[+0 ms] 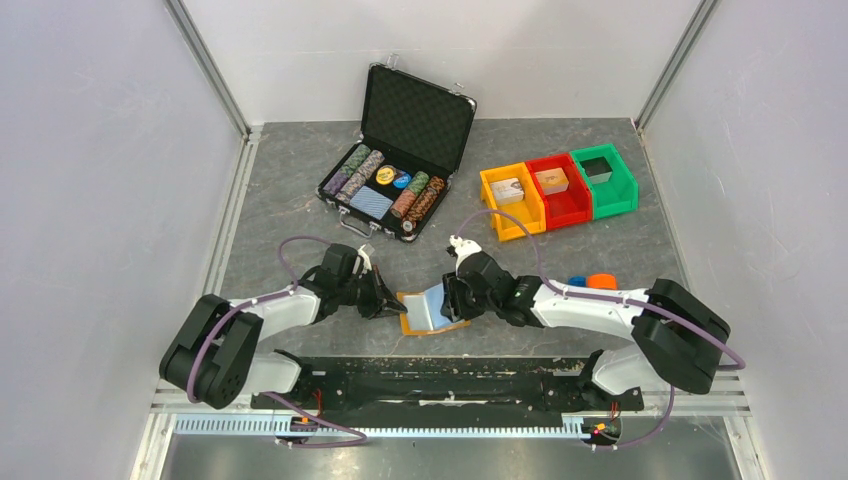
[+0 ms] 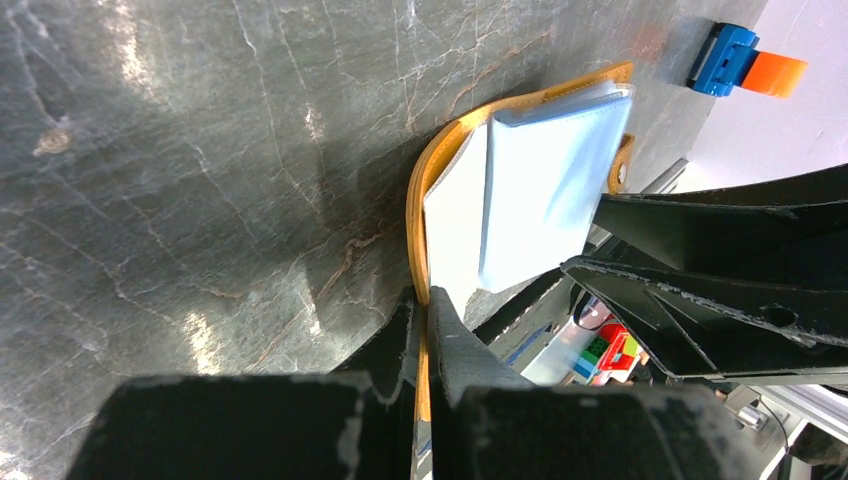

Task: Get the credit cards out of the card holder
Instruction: Remove the credit card from the card holder.

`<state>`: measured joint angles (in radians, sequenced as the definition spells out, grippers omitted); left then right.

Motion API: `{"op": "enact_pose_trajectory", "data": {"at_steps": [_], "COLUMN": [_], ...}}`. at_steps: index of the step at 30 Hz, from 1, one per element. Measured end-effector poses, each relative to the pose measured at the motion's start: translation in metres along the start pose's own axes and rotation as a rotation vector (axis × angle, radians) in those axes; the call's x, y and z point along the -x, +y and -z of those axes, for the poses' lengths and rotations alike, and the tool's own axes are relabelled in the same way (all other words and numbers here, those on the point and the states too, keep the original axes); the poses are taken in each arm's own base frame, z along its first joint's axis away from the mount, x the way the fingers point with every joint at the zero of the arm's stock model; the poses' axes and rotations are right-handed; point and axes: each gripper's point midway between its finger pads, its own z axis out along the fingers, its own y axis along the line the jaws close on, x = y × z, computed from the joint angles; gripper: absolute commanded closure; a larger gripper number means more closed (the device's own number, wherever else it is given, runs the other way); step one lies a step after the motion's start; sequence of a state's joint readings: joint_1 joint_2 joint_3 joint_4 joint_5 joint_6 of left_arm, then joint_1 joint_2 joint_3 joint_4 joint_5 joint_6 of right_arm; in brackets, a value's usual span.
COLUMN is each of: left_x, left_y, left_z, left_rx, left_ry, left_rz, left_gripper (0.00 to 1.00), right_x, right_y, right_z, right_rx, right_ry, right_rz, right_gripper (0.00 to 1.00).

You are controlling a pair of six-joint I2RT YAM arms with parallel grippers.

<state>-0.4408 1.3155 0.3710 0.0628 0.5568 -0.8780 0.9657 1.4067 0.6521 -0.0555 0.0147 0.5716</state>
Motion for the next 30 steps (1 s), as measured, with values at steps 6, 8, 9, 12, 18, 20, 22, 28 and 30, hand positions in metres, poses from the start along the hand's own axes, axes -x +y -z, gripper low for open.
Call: {"op": "enact_pose_trajectory", "data": {"at_steps": [6, 8, 9, 12, 18, 20, 22, 28, 30], "left_x": [0.0, 0.0, 0.0, 0.0, -0.001, -0.001, -0.001, -0.001, -0.001], "left_y": [0.0, 0.0, 0.0, 0.002, 0.003, 0.003, 0.002, 0.002, 0.002], "left_z": [0.0, 0.0, 0.0, -0.001, -0.002, -0.002, -0.002, -0.002, -0.002], "left_rx": [0.001, 0.001, 0.001, 0.005, 0.009, 0.007, 0.005, 0.004, 0.004], "left_ry": [-0.001, -0.001, -0.001, 0.002, 0.009, 0.01, 0.009, 0.008, 0.008], "left_rz": [0.0, 0.0, 0.0, 0.003, 0.008, 0.007, 0.006, 0.005, 0.005], "left_gripper": [0.95, 0.95, 0.95, 0.95, 0.94, 0.94, 0.94, 0.93, 0.91], "right_x": [0.002, 0.001, 0.001, 0.002, 0.004, 0.006, 0.009, 0.016, 0.015], "right_y": [0.001, 0.001, 0.001, 0.001, 0.006, 0.008, 0.013, 0.034, 0.039], "right_z": [0.001, 0.001, 0.001, 0.002, 0.006, 0.007, 0.008, 0.009, 0.008], "right_rx": [0.001, -0.001, -0.002, -0.001, 0.016, 0.024, 0.046, 0.158, 0.194], "right_ry": [-0.001, 0.002, 0.003, 0.002, -0.008, -0.017, -0.026, -0.069, -0.079], "right_rz": [0.014, 0.017, 0.018, 0.017, 0.021, 0.022, 0.022, -0.002, -0.014], "right_gripper": [0.71, 0.72, 0.71, 0.63, 0.6, 0.66, 0.71, 0.66, 0.65]}}
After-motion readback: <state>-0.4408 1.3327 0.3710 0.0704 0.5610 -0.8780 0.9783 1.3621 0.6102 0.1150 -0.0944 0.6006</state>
